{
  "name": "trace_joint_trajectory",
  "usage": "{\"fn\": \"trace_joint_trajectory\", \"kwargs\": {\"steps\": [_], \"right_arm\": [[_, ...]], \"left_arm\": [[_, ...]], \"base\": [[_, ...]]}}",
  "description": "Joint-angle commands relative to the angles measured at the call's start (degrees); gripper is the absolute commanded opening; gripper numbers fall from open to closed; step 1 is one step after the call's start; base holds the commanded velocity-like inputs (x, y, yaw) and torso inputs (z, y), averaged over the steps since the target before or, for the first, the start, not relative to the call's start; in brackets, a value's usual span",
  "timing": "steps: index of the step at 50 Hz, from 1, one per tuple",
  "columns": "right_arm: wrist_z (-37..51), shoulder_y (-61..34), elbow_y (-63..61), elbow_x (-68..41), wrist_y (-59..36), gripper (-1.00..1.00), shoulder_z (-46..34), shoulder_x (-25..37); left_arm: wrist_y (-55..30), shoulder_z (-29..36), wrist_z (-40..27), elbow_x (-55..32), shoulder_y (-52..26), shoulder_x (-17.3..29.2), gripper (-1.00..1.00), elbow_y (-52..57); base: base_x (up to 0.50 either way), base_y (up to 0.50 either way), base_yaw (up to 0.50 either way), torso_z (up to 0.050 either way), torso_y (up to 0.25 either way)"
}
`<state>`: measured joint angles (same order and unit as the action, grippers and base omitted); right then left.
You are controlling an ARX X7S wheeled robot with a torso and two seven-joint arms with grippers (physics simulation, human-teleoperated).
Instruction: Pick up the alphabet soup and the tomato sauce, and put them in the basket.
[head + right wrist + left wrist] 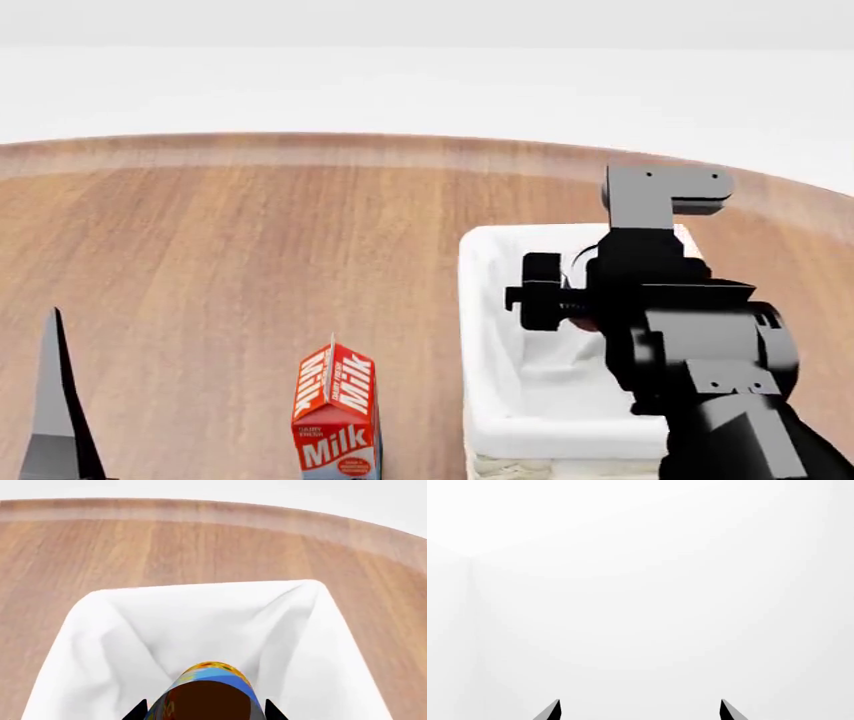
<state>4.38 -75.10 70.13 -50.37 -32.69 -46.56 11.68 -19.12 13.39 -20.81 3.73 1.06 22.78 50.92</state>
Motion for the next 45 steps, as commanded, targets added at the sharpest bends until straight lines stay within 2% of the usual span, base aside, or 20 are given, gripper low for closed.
{"fn": "trace_joint_trajectory", "kwargs": {"steps": [1,25,45], "right_arm": [[-2.94,-0.15,4.80,6.77,0.86,-1.00,5.06,-2.02],[-5.77,2.12,4.81,28.27,-1.48,-1.00,25.41,-3.77],[-6.80,2.26,4.81,39.65,-1.92,-1.00,35.61,-4.28]], "left_arm": [[0.17,0.02,-0.16,-0.19,-0.02,0.12,1.00,-0.28],[0.20,0.32,-0.44,-0.29,-0.24,0.30,1.00,-0.55],[0.56,0.57,-0.71,-0.42,-0.25,0.45,1.00,-0.94]], "base": [[0.00,0.00,0.00,0.000,0.000],[0.00,0.00,0.00,0.000,0.001],[0.00,0.00,0.00,0.000,0.000]]}}
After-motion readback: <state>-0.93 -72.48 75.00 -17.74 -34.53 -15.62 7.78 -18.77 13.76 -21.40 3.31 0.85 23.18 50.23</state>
